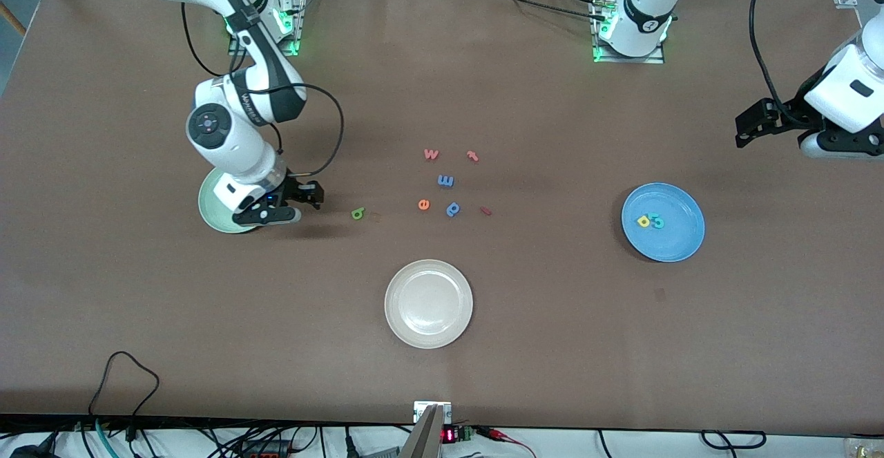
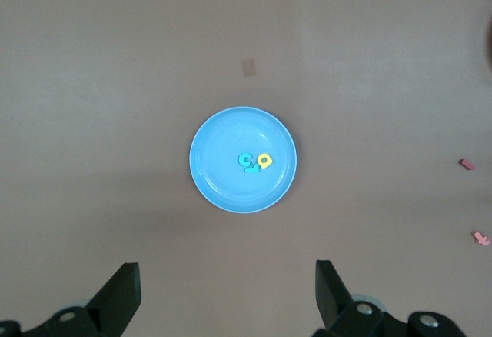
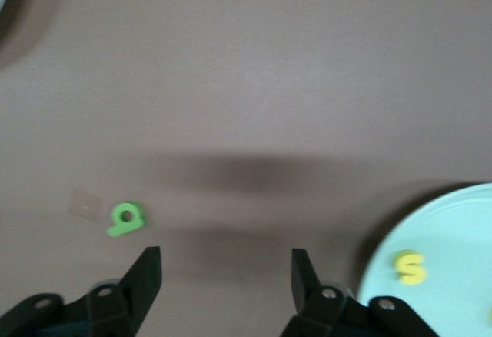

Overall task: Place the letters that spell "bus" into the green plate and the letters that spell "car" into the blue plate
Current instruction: 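Grasp the green letter beside the green plate with the right gripper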

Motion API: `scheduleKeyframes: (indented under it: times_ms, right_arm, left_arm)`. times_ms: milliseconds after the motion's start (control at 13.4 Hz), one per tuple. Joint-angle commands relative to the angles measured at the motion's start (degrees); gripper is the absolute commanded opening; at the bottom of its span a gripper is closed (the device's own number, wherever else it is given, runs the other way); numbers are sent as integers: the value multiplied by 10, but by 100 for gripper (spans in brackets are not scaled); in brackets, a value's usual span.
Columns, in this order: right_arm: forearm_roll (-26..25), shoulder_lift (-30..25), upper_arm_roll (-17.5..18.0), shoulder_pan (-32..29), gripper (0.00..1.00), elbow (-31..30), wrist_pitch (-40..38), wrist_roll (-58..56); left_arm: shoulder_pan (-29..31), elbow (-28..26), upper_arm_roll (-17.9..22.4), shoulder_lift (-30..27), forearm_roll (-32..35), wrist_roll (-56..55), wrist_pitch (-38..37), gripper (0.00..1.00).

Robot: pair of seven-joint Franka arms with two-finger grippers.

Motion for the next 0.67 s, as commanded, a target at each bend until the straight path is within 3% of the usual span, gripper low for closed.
scheduleKeyframes:
  times_ms: [0,597]
  right_arm:
    - [3,43,-4,35,69,43,-3,65]
    - [2,127,-6,76,68,99,3,167]
  left_arm:
    - [-9,-14,11,-12,-12,16,-7,100]
    - [-14,-9,10,-12,-13,16,-11,100]
